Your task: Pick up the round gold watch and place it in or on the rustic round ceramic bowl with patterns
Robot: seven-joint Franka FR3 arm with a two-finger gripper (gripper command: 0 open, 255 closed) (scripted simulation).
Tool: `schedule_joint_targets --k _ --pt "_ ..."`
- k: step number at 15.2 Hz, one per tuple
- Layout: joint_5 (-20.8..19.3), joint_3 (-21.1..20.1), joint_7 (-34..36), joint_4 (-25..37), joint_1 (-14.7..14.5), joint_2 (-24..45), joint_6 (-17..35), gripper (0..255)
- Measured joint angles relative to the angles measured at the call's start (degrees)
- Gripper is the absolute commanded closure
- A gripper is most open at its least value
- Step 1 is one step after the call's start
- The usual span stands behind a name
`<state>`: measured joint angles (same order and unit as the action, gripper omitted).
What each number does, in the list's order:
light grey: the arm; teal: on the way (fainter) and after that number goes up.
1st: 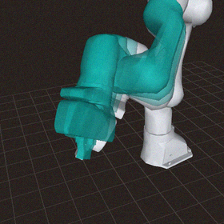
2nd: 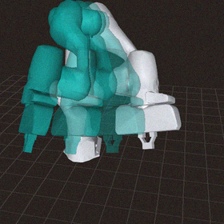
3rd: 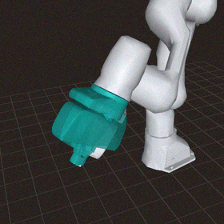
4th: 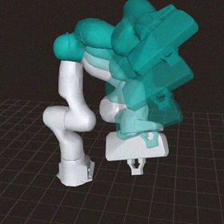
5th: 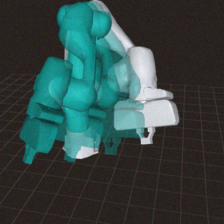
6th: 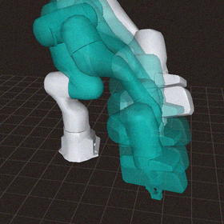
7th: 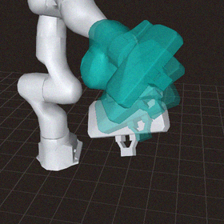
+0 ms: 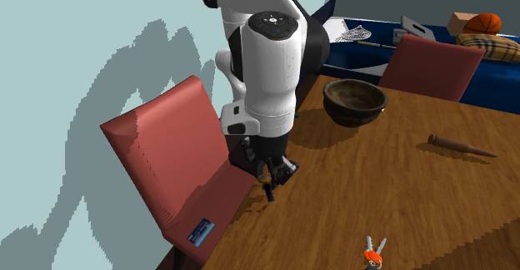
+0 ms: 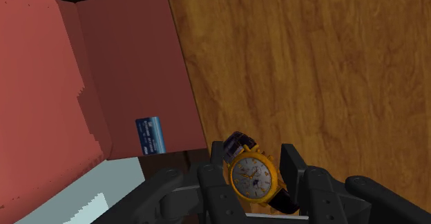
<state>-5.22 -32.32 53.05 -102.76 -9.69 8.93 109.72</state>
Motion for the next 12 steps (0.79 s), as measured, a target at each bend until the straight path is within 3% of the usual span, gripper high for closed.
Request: schedule_joint_targets --k 4,12 --pt "0.05 -0.01 -0.03 0.25 0.00 -0.01 -0.29 255" --pt "0.67 -0.18 -0.42 4.91 -0.02 -0.86 -5.67 255"
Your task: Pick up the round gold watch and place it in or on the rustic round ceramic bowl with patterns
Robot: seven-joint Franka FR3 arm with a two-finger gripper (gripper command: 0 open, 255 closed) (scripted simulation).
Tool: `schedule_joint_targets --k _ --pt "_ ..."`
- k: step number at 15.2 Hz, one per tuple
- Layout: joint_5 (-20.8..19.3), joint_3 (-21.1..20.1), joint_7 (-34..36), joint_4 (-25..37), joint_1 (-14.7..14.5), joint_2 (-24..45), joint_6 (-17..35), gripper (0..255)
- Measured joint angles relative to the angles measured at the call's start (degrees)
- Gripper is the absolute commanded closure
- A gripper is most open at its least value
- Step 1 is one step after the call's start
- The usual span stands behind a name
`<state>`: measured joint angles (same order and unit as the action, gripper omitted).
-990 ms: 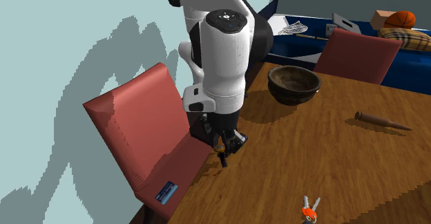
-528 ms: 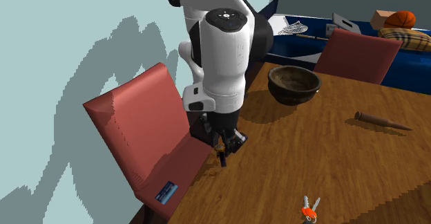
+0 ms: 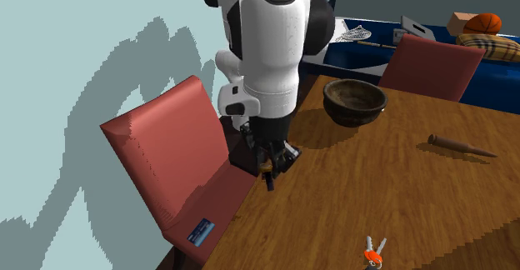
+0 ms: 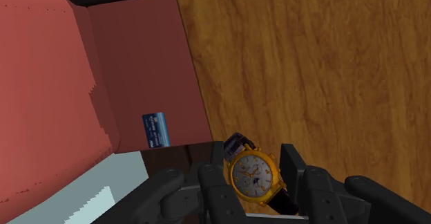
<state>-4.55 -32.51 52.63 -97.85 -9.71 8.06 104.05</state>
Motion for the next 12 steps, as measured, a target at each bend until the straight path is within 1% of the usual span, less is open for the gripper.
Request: schedule_joint_targets --k 12 --pt "-0.32 -0.31 0.17 10.21 -0.63 0.76 -9.55 255"
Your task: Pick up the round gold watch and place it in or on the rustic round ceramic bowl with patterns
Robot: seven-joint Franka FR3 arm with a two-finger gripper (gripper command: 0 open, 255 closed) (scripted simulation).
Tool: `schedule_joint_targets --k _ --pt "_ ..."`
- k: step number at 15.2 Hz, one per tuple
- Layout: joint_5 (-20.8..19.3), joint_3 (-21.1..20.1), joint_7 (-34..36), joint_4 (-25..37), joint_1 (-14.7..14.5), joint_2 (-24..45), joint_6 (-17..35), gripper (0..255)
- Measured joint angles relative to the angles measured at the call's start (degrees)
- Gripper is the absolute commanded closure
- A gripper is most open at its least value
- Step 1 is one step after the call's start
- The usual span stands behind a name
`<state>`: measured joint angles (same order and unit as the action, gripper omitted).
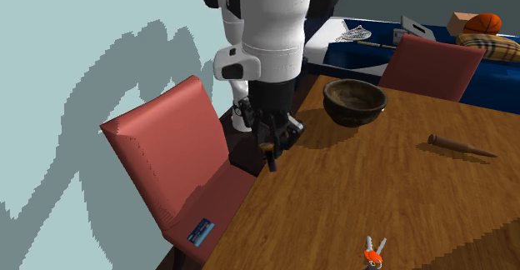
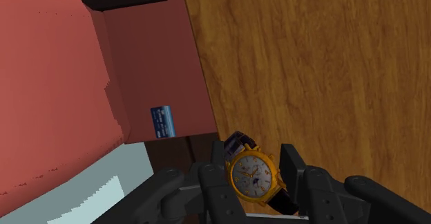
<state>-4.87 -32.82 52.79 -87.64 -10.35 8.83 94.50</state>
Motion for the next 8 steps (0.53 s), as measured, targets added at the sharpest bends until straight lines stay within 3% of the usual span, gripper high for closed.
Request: schedule_joint_targets --k 8 --pt "-0.82 -0.23 0.29 8.11 -0.80 1.53 -6.81 255"
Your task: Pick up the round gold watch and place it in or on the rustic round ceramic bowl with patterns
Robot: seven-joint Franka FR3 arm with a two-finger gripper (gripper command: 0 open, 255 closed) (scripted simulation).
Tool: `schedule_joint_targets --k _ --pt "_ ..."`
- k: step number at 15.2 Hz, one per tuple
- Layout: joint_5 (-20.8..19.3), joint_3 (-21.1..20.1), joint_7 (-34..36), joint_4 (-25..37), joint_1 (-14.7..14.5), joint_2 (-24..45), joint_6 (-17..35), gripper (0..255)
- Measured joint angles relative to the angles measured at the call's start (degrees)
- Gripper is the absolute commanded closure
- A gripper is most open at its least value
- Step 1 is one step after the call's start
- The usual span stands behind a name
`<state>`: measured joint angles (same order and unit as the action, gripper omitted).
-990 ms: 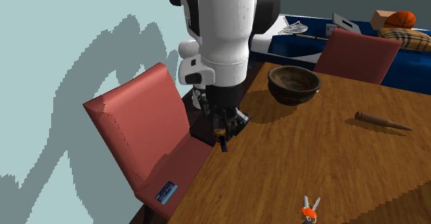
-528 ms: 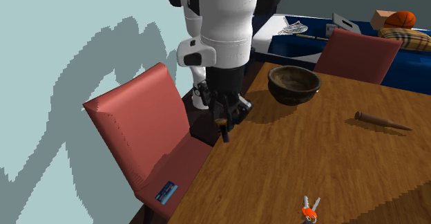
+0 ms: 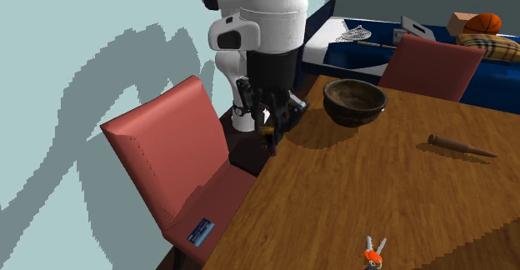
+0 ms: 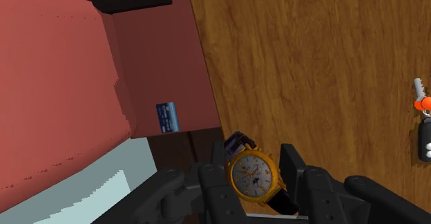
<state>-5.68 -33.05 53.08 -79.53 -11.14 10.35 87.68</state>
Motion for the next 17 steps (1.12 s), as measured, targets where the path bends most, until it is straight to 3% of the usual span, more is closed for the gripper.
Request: schedule_joint_targets --k 5,17 --pt "-0.46 -0.32 0.71 3.90 -0.79 0.71 -3.34 255" --pt "9.89 -3.52 6.97 -14.25 -2.95 -17.44 -0.19 255"
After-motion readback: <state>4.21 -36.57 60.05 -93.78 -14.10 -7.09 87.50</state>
